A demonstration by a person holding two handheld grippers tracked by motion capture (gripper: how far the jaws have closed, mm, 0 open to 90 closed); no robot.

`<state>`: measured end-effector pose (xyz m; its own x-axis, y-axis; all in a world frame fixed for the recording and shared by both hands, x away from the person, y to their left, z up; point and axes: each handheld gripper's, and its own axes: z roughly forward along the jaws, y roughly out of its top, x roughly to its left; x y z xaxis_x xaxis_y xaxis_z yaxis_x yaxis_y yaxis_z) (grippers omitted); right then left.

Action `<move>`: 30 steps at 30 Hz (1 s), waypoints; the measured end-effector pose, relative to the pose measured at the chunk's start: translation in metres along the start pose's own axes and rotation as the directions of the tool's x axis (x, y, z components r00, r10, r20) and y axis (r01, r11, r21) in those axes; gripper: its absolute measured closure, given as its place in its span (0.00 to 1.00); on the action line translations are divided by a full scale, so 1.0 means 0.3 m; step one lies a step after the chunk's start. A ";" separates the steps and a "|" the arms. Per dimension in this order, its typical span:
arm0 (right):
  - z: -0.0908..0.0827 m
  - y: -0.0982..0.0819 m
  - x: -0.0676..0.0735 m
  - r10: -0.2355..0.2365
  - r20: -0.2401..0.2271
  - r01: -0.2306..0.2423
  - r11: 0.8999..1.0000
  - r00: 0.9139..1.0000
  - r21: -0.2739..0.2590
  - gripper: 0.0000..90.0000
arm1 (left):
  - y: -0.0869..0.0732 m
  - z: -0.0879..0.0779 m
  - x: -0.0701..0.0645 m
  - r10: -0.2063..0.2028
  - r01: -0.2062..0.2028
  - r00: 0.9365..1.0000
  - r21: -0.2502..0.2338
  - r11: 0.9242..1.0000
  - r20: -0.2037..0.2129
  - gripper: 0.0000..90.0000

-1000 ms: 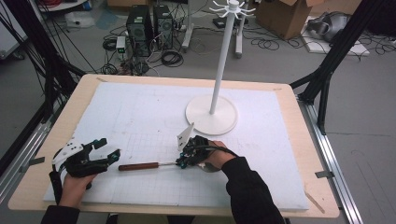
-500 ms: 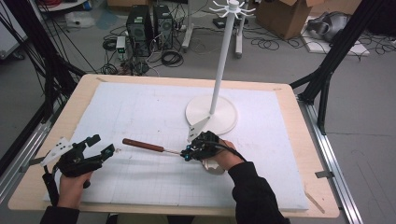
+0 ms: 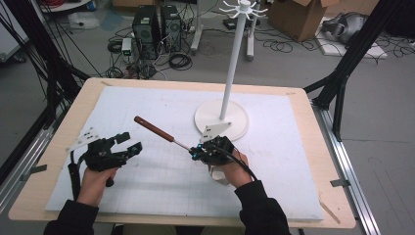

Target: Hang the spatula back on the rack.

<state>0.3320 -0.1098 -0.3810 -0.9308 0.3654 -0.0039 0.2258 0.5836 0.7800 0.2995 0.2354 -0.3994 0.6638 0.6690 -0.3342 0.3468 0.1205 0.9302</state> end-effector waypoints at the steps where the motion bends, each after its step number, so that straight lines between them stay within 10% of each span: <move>1: -0.009 0.011 0.013 -0.006 0.038 0.006 1.000 0.999 -0.014 0.94 | 0.012 0.021 -0.011 0.014 -0.014 1.000 0.016 1.000 0.003 0.23; 13: -0.013 -0.008 0.069 0.054 0.168 -0.042 0.996 0.984 -0.076 0.94 | 0.116 0.208 -0.071 -0.023 0.020 0.999 0.063 0.998 0.043 0.33; 24: -0.018 0.000 0.108 0.028 0.226 -0.009 0.996 0.974 -0.084 0.94 | 0.155 0.242 -0.083 -0.045 0.037 0.994 0.075 0.996 0.102 0.56; 30: -0.027 0.005 0.110 0.001 0.237 0.019 0.997 0.972 -0.081 0.94 | 0.168 0.240 -0.076 -0.084 0.074 0.981 0.063 0.995 0.177 0.66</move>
<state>0.2994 -0.1028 -0.3749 -0.8360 0.5276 -0.1511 0.1845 0.5295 0.8280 0.3494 0.1735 -0.3559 0.7391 0.5162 -0.4327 0.4358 0.1233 0.8915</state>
